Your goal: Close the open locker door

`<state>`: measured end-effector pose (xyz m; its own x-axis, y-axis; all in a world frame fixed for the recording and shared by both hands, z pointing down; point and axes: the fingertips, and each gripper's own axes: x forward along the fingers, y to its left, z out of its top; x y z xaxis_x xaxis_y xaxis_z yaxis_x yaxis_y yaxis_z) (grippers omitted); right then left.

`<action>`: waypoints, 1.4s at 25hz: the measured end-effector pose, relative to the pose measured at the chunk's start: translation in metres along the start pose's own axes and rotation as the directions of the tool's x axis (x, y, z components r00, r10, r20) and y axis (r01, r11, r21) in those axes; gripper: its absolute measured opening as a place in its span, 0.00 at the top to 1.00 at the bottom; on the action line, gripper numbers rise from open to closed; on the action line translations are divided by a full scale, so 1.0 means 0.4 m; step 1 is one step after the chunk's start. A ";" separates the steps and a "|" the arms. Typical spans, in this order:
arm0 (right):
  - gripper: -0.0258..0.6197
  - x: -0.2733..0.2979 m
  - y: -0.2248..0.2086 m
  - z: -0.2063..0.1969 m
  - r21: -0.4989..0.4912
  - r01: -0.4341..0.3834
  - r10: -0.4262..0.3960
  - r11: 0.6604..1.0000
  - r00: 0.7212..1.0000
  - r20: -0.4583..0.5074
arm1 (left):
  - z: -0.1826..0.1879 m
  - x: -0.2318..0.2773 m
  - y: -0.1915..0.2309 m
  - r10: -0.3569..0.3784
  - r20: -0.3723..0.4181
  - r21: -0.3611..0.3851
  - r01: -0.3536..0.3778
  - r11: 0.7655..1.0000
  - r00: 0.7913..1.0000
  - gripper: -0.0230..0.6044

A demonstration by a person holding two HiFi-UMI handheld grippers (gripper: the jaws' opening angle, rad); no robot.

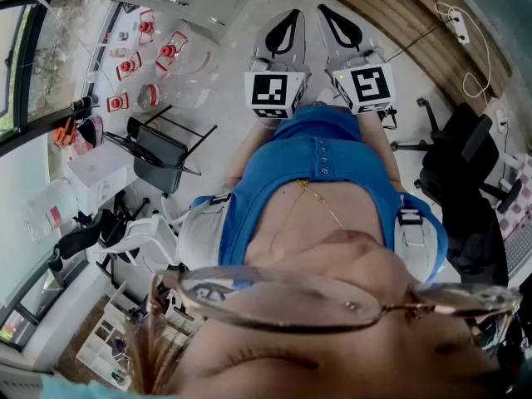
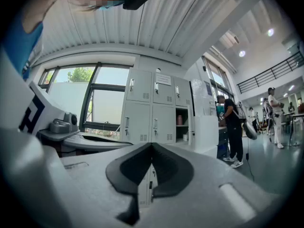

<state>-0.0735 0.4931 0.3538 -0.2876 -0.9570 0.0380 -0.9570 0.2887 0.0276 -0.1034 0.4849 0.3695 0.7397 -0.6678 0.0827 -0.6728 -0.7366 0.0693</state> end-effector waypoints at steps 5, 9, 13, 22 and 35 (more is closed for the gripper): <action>0.96 -0.024 -0.024 -0.005 0.024 -0.004 0.002 1.000 0.999 0.055 | 0.006 0.000 -0.022 0.011 0.007 0.000 -0.011 1.000 1.000 0.96; 0.96 -0.043 -0.030 -0.021 0.039 -0.017 0.015 0.999 0.999 0.052 | -0.002 -0.007 -0.038 0.026 0.011 -0.006 -0.026 1.000 1.000 0.96; 0.96 -0.045 -0.035 -0.033 0.041 -0.030 0.028 0.999 0.998 0.048 | -0.022 -0.011 -0.039 0.045 0.000 -0.021 -0.045 0.999 0.999 0.96; 0.96 0.058 -0.070 -0.037 0.046 -0.011 0.009 0.999 0.999 0.052 | -0.020 0.053 0.049 0.041 0.001 -0.035 -0.041 0.999 0.999 0.96; 0.96 0.370 -0.209 -0.006 0.014 0.071 -0.072 0.997 0.995 0.071 | 0.038 0.358 0.258 -0.099 0.038 0.001 0.099 0.995 0.994 0.96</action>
<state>-0.0360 0.3276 0.3595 -0.2203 -0.9748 -0.0353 -0.9754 0.2198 0.0164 -0.0668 0.3118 0.3734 0.8027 -0.5951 0.0378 -0.5961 -0.7993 0.0759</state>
